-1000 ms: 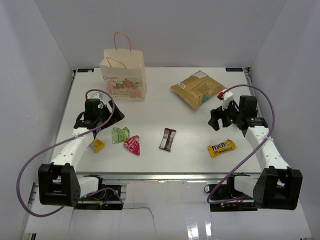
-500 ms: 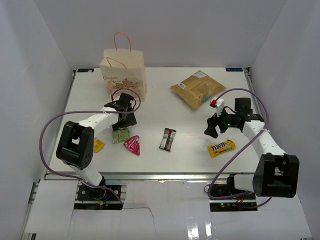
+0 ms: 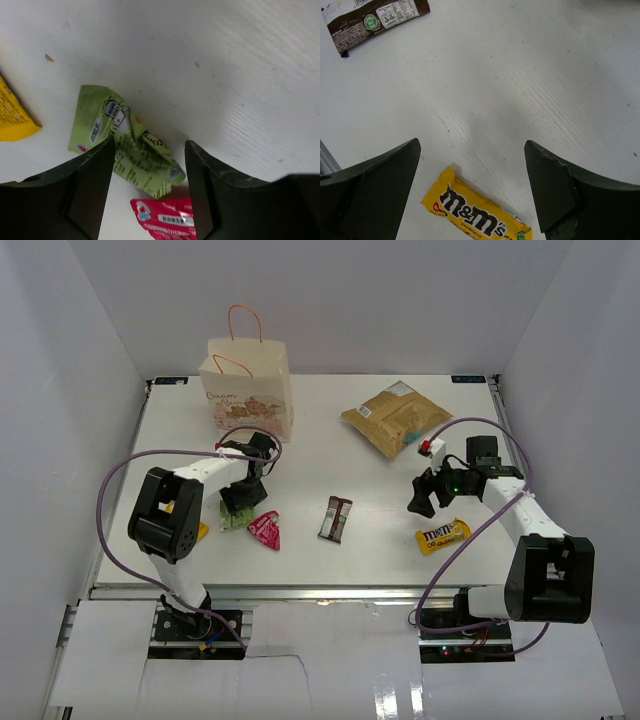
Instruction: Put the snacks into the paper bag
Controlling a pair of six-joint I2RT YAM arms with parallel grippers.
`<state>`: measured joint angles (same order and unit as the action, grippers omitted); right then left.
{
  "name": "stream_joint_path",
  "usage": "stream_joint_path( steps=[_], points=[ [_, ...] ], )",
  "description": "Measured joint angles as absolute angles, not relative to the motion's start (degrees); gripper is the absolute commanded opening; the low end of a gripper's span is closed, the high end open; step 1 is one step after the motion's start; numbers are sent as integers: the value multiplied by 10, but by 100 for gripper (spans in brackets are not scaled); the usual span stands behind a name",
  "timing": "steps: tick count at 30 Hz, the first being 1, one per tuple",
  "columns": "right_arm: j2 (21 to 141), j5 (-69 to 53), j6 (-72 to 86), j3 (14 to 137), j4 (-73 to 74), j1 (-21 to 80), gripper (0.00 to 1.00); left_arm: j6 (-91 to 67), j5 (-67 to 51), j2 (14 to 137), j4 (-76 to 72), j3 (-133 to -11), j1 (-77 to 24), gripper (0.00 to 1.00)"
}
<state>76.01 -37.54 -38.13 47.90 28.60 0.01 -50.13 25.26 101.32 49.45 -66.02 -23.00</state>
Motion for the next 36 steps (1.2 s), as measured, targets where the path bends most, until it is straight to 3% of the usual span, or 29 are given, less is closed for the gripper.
stream_joint_path(
  steps=[6, 10, 14, 20, 25, 36],
  points=[
    [768, -376, -381, 479, 286, 0, 90, -532, 251, 1041, 515, -676, -230, 44],
    [768, -376, -381, 479, 286, 0, 90, -533, 258, 1037, 531, -678, -230, 19],
    [768, -377, -381, 479, 286, 0, 90, -514, 257, 1019, 541, -701, -230, 8],
    [768, -385, -386, 479, 286, 0, 90, -437, 223, 932, 491, -798, -231, 4],
    [768, -397, -395, 479, 287, 0, 90, -368, 169, 890, 424, -963, -231, 3],
    [770, -409, -401, 479, 291, 0, 90, -345, 119, 1051, 369, -1327, -210, 4]
  ],
)
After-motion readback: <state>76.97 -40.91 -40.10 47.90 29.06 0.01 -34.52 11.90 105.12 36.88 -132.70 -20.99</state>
